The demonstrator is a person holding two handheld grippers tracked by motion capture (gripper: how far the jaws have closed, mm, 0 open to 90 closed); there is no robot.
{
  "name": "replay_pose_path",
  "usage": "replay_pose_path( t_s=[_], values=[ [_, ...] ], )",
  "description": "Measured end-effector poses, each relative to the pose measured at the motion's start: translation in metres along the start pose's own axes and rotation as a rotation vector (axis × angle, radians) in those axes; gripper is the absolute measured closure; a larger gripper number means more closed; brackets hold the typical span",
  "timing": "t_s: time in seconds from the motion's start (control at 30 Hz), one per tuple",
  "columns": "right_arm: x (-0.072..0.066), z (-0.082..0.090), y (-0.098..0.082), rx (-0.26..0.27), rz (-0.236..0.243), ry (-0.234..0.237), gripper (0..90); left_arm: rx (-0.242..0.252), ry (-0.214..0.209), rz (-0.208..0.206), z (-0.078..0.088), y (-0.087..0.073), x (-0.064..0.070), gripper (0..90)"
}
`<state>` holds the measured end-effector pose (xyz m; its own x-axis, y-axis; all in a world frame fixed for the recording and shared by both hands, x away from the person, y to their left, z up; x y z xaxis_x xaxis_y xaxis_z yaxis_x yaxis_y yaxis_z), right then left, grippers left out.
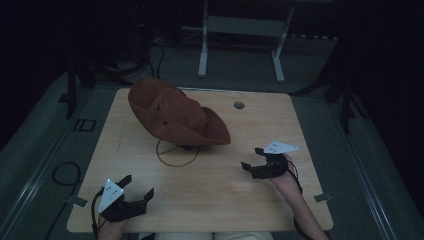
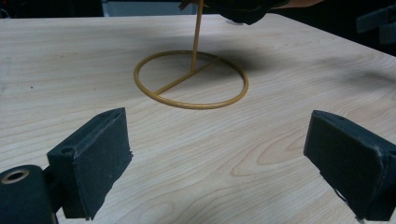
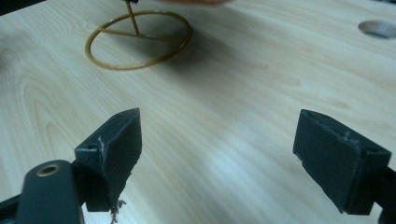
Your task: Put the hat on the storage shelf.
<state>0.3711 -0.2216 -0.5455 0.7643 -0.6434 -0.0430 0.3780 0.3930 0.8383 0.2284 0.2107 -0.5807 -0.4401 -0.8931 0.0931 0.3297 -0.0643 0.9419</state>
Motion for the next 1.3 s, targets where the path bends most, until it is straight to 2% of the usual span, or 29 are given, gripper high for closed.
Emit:
replay_pose_path(
  t_s=[0.2,0.4,0.5,0.6,0.7,0.97,1.13,1.3],
  values=[
    [0.003,0.008,-0.021,-0.008,-0.018,0.003,15.3,-0.006,-0.004,-0.001,-0.001,0.0,0.0,7.4],
    [0.005,0.019,-0.039,-0.008,-0.023,-0.042,15.2,-0.012,-0.012,-0.005,-0.001,-0.001,0.002,7.4],
    [0.006,0.023,-0.046,-0.004,-0.037,-0.044,15.0,-0.012,-0.013,-0.004,-0.001,-0.001,0.002,7.4],
    [0.008,0.032,-0.055,-0.006,-0.046,-0.076,15.0,-0.012,-0.014,-0.008,-0.001,-0.001,0.002,7.4],
    [0.007,0.039,-0.062,0.007,-0.035,-0.117,15.0,-0.014,-0.014,-0.009,-0.001,-0.002,0.003,7.4],
    [0.006,0.058,-0.077,-0.009,-0.039,-0.151,13.9,-0.019,-0.014,-0.01,-0.002,-0.002,0.002,7.4],
    [0.014,0.069,-0.086,-0.014,-0.061,-0.197,13.8,-0.022,-0.011,-0.011,-0.002,-0.002,0.002,7.4],
    [0.021,0.079,-0.096,-0.034,-0.059,-0.259,13.7,-0.022,-0.014,-0.009,-0.002,-0.003,0.003,7.4]
  ],
)
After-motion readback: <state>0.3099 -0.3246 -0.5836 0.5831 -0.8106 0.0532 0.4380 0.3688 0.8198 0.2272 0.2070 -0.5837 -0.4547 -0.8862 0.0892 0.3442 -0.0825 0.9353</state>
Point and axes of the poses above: each handheld gripper's, and its own axes: z roughly backward along the jaws, y roughly out of its top, x roughly to its right, the point moved 3 cm from there along -z, roughly forward along the jaws, and after that the axes turned 1 degree about -x, right-handed, at the moved point
